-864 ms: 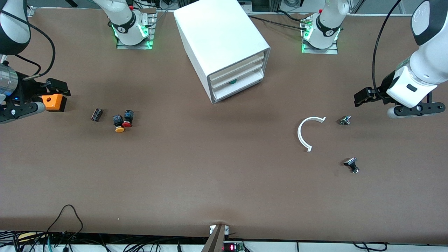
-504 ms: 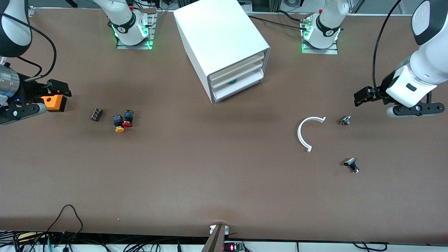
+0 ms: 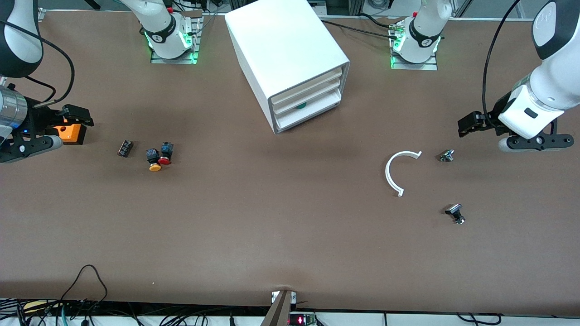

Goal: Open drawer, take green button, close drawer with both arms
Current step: 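Move the left gripper toward the white cabinet's bottom drawer handle, then grasp the bottom drawer handle with the left gripper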

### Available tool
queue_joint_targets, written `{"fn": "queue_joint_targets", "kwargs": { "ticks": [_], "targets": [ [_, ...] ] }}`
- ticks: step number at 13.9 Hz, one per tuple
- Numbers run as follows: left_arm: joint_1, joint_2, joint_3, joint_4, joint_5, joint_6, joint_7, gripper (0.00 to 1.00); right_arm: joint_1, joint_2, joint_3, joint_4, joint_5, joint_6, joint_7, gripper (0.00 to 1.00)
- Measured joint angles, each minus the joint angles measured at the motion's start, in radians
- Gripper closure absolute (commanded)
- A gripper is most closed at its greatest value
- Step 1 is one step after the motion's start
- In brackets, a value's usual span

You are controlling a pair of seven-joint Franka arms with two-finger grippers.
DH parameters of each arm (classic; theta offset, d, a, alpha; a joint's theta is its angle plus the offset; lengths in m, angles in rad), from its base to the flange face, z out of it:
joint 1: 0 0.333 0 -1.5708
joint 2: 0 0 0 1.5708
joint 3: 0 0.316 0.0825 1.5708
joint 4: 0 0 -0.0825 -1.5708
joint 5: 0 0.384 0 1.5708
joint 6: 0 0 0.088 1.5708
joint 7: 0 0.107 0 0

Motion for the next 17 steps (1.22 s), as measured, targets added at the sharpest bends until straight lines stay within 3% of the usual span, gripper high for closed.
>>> {"fn": "queue_joint_targets", "kwargs": {
  "ticks": [2,10,12,17],
  "targets": [
    [0.000,0.007,0.000,-0.003,-0.022,-0.009,0.004,0.00,0.000,0.000,0.000,0.000,0.000,0.000,-0.001,0.01],
    [-0.010,0.083,-0.008,-0.149,-0.342,-0.036,0.013,0.00,0.000,0.000,0.000,0.000,0.013,0.007,-0.002,0.01],
    [-0.030,0.102,-0.020,-0.212,-0.435,-0.007,0.042,0.00,0.000,0.001,0.000,0.000,0.013,0.009,-0.002,0.01],
    [-0.067,0.158,-0.081,-0.347,-0.535,0.110,0.163,0.01,-0.001,0.008,0.000,0.000,0.013,0.020,0.045,0.01]
  ]
}}
